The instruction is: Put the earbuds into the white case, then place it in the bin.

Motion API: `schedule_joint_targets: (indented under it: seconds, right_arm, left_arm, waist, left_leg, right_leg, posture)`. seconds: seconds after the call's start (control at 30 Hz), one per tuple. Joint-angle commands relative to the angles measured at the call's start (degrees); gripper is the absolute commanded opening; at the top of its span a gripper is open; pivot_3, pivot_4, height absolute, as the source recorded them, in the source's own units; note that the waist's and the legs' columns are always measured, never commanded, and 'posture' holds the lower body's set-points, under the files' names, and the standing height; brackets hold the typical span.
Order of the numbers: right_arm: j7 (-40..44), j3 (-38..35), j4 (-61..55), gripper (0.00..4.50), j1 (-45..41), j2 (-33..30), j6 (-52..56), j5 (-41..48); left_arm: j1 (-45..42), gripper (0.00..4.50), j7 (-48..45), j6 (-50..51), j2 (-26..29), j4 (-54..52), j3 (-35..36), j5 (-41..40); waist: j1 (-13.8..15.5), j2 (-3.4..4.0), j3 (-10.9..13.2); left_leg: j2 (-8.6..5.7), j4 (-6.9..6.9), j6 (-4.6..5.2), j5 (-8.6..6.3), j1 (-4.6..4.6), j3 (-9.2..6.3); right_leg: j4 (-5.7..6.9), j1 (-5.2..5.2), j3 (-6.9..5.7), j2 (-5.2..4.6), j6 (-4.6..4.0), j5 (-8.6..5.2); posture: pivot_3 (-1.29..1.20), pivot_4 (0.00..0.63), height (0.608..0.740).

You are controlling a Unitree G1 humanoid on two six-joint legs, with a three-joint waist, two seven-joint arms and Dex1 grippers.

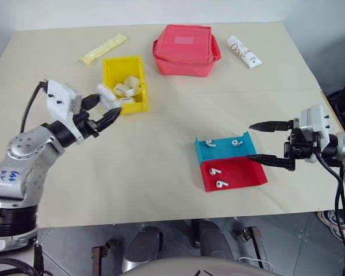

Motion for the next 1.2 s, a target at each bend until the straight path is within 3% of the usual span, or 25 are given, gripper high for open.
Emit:
schedule_joint_targets:
  seconds: [0.03, 0.23, 0.47, 0.87, 1.07, 1.2]
  right_arm:
    - [-6.0, -4.9, -7.9, 4.50, 5.0, -0.5, 3.9, 2.0]
    - [-16.6, -11.1, -19.7, 4.50, 15.6, -0.2, 11.2, 2.4]
    - [-24.6, -15.8, -27.6, 4.50, 25.2, 0.3, 16.6, 1.2]
    - [-24.8, -31.4, -40.7, 4.50, 46.1, 2.8, 20.6, 2.7]
    - [-25.4, -32.8, -43.4, 4.50, 44.0, -1.6, 26.3, 6.2]
    - [-27.8, -28.0, -45.8, 4.50, 37.0, -6.7, 31.9, 10.4]
  left_arm:
    - [-2.7, 2.78, -9.7, -9.7, -5.3, 5.2, -2.7, 0.3]
    - [-5.0, 2.78, -21.9, -18.0, -12.7, 13.2, -8.0, 1.7]
    - [-5.1, 2.78, -29.3, -23.5, -16.4, 18.3, -11.6, 4.5]
    - [-4.8, 2.78, -30.0, -25.1, -19.4, 17.5, -11.3, 4.9]
    - [-2.4, 2.78, -29.3, -23.9, -19.4, 13.2, -11.7, 4.6]
    - [-0.5, 2.78, -28.9, -23.6, -19.3, 9.7, -12.2, 4.9]
  waist:
    - [0.1, 0.05, 0.0]
    - [0.3, -0.04, -0.1]
    - [0.2, -0.05, -0.1]
    - [1.3, -0.11, -0.1]
    - [1.2, -0.15, -0.1]
    - [1.3, -0.14, -0.1]
  left_leg:
    - [0.01, 0.00, 0.02, 0.01, 0.00, 0.01]
    - [-0.01, 0.06, 0.12, -0.01, -0.02, 0.00]
    - [0.00, 0.06, 0.20, -0.05, 0.00, 0.05]
    - [0.00, 0.09, 0.31, -0.11, 0.03, 0.09]
    - [0.03, 0.08, 0.34, -0.16, 0.05, 0.15]
    - [0.04, 0.08, 0.35, -0.18, 0.06, 0.15]
  right_leg:
    - [0.00, 0.00, 0.01, 0.00, 0.01, 0.00]
    - [0.01, 0.01, 0.03, 0.02, 0.07, 0.04]
    - [-0.04, 0.02, 0.07, 0.06, 0.08, 0.04]
    - [-0.07, 0.08, 0.12, 0.11, 0.13, 0.07]
    - [-0.09, 0.10, 0.16, 0.12, 0.13, 0.07]
    - [-0.11, 0.11, 0.14, 0.11, 0.13, 0.07]
  posture:
    - [0.00, 0.150, 0.740]
    - [0.00, 0.150, 0.740]
    - [0.00, 0.150, 0.740]
    - [0.00, 0.150, 0.740]
    - [0.00, 0.150, 0.740]
    - [0.00, 0.150, 0.740]
